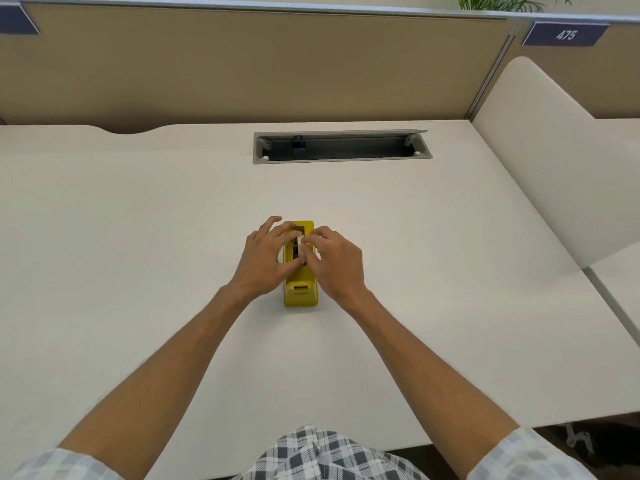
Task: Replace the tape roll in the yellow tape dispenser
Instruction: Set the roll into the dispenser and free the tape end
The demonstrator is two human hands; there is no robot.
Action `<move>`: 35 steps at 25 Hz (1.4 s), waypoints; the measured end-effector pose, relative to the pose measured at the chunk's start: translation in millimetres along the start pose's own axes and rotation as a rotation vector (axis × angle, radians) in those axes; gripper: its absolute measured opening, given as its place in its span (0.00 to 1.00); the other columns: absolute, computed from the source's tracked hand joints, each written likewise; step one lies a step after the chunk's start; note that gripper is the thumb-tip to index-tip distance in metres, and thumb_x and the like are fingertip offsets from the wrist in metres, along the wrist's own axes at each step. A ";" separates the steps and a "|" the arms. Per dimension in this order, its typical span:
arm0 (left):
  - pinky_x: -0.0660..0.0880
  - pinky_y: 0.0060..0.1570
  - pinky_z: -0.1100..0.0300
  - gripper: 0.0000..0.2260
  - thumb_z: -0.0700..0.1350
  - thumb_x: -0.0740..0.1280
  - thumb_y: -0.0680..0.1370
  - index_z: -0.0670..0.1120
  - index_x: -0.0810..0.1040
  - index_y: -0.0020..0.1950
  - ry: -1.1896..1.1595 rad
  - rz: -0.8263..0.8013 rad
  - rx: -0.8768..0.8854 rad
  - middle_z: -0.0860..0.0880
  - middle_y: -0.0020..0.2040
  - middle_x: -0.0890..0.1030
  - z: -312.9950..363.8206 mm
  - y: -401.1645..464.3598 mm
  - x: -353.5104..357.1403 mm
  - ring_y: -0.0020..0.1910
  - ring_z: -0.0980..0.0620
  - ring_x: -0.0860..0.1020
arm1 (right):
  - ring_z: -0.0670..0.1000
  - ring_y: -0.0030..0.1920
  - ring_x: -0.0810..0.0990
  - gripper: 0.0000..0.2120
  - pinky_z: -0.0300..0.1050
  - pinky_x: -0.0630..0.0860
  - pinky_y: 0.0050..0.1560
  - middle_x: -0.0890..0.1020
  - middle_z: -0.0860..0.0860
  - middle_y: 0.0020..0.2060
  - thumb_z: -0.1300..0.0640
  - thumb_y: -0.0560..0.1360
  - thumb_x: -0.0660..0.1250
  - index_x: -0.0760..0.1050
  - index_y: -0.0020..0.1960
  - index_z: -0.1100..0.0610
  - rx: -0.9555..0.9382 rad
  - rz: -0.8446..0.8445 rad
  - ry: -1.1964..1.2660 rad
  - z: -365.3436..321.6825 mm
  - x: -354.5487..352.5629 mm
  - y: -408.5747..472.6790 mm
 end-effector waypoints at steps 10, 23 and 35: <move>0.68 0.66 0.46 0.23 0.47 0.72 0.73 0.46 0.73 0.67 -0.068 0.089 0.022 0.50 0.64 0.77 7.7 -8.2 -8.0 0.71 0.48 0.67 | 0.53 0.45 0.80 0.10 0.47 0.76 0.38 0.81 0.49 0.51 0.54 0.79 0.62 0.81 0.54 0.54 -0.002 -0.042 0.044 3.6 5.2 5.5; 0.56 0.69 0.50 0.16 0.51 0.70 0.75 0.50 0.77 0.62 -0.031 0.106 -0.016 0.47 0.67 0.75 0.1 -6.4 -5.0 0.73 0.50 0.63 | 0.51 0.46 0.81 0.11 0.44 0.74 0.37 0.82 0.49 0.52 0.55 0.79 0.63 0.81 0.58 0.53 -0.071 -0.045 0.047 -2.5 5.1 -1.4; 0.56 0.70 0.46 0.15 0.51 0.68 0.77 0.49 0.77 0.62 -0.007 0.056 0.013 0.52 0.63 0.79 6.4 -4.8 -4.8 0.74 0.50 0.63 | 0.52 0.45 0.80 0.10 0.45 0.73 0.37 0.82 0.49 0.49 0.54 0.80 0.63 0.82 0.55 0.53 -0.049 -0.038 0.039 -2.5 0.1 2.0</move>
Point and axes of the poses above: each hand's wrist, its own y-axis towards the middle knuckle, its own x-axis out of the palm, z = x × y, the point moved 6 cm from there along y, towards the middle knuckle
